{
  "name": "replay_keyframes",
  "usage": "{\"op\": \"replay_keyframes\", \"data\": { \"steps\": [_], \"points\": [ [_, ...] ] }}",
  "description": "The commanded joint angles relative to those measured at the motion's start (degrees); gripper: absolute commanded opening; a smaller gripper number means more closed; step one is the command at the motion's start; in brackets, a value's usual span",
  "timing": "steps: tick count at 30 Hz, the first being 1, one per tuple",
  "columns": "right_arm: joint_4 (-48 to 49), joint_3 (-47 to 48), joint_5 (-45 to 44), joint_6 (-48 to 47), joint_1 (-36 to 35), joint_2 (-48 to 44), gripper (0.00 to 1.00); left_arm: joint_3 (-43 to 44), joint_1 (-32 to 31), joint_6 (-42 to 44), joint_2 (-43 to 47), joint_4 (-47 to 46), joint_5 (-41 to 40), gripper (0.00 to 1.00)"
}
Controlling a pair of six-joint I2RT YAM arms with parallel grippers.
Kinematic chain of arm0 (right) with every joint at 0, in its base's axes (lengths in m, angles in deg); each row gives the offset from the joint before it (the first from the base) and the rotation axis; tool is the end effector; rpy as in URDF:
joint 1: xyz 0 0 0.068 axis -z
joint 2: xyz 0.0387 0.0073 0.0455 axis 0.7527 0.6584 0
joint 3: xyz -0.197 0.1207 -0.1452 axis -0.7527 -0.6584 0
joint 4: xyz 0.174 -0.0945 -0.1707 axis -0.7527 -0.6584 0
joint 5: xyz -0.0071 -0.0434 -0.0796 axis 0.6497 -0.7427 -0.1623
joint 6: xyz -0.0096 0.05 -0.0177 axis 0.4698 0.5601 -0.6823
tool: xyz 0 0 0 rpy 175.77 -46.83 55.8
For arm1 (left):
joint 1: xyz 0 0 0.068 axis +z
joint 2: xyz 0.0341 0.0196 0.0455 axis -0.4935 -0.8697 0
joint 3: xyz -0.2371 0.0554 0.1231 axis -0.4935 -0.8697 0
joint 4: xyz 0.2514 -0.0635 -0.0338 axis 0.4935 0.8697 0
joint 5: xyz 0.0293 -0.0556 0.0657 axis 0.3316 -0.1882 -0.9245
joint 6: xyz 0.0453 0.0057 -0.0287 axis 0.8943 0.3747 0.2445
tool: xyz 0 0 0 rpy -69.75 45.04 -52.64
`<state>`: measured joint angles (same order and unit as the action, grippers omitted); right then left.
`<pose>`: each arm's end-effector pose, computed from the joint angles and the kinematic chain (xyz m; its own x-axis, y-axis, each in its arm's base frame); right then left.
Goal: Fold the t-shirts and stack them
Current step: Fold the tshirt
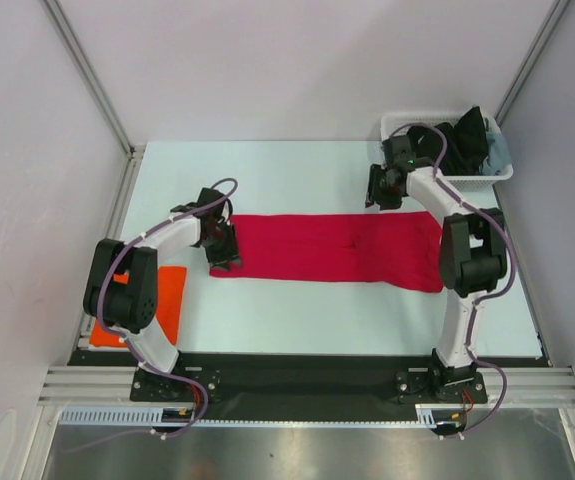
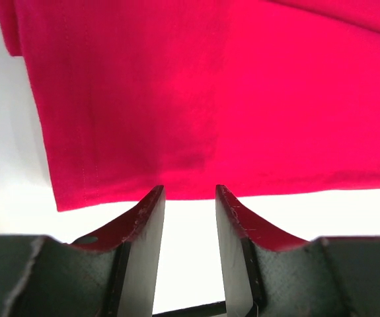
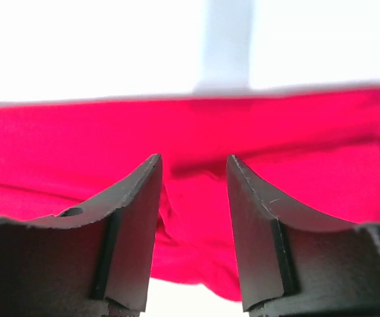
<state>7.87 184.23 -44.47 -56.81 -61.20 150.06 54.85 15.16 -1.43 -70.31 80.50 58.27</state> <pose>0.4367 0.0969 0.2203 -0.8537 0.1016 -0.5108 0.0109 0.9840 0.1777 0.3088 -0.0846 0.1709 -0.9571 -0.2181 -0.1905 -0.1676 0.9536 -0.2500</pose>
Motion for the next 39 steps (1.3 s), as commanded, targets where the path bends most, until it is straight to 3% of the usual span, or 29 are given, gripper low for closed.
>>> {"op": "replay_keyframes", "data": {
  "steps": [1, 10, 16, 21, 25, 31, 39],
  "points": [
    [-4.78, -3.26, -0.03, -1.38, 2.36, -8.14, 0.49, 0.08, 0.26, 0.28, 4.41, -0.85, -0.52, 0.42],
    [-2.86, -25.77, 1.21, 2.31, 10.0, -24.5, 0.56, 0.69, 0.26, 1.08, 0.46, -2.7, -0.95, 0.46],
    [2.66, -40.98, 4.1, 8.55, 17.29, -33.02, 0.56, -3.87, 4.04, -0.85, -2.0, -4.1, 0.01, 0.46],
    [8.82, -48.45, 5.69, 11.02, 21.52, -32.25, 0.47, -5.37, 7.03, -0.24, -3.76, -3.93, 2.21, 0.45],
    [10.24, -48.12, 2.02, 10.58, 24.15, -27.59, 0.42, -5.55, 7.56, 0.2, -4.02, -3.23, 1.59, 0.45],
    [8.66, -41.62, -8.71, 5.4, 26.27, -23.11, 0.42, -7.22, 8.0, -1.29, -5.08, -2.34, 3.44, 0.45],
    [3.75, -34.5, -11.18, 2.32, 23.73, -22.83, 0.46, -15.12, 8.0, -3.84, -0.17, -2.78, 8.0, 0.44]
  ]
}}
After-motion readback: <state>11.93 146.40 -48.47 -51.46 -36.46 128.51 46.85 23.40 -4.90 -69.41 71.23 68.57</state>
